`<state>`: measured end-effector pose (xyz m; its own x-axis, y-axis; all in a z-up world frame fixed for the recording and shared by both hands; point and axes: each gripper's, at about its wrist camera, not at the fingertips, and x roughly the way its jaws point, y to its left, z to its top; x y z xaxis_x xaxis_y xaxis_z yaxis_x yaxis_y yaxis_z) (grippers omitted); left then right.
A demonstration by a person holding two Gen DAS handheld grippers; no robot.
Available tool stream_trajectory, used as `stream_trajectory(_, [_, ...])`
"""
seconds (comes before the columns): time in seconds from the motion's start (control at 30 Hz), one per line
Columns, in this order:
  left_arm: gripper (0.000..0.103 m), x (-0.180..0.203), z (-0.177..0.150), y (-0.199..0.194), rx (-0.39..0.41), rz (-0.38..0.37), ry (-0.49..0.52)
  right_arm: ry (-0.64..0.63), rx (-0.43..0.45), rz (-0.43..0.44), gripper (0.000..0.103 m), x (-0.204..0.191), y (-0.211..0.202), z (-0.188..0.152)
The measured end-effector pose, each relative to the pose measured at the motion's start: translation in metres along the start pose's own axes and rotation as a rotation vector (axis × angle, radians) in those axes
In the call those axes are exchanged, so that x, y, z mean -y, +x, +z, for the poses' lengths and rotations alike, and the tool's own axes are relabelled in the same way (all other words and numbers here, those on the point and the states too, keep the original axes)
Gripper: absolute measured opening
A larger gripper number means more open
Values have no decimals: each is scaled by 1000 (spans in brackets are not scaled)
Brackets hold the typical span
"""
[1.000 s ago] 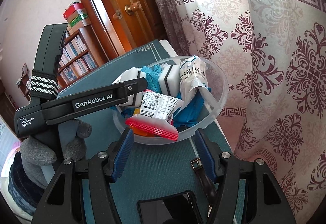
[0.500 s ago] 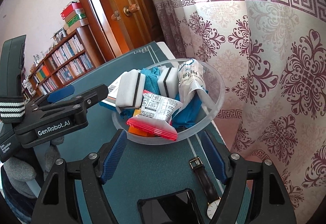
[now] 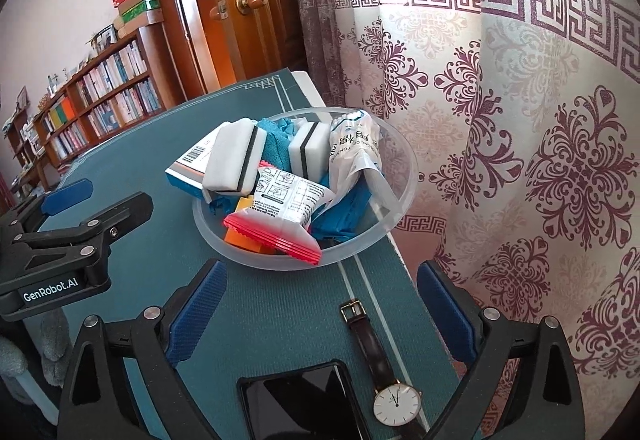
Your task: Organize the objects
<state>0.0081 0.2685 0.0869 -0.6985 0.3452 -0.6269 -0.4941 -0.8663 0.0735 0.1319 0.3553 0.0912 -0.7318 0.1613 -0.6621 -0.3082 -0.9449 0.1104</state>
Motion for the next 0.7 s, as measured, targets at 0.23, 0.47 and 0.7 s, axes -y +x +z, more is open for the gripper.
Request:
stream_trajectory(0.23, [102, -4, -4, -6, -1, 53, -14, -34, 5, -19, 100, -5, -4, 0])
stream_trajectory(0.47, [102, -4, -6, -13, 0, 31, -12, -64, -6, -11, 100, -10, -4, -1])
stream_trajectory(0.7, [103, -1, -6, -16, -2, 34, -4, -70, -1, -28, 100, -8, -5, 0])
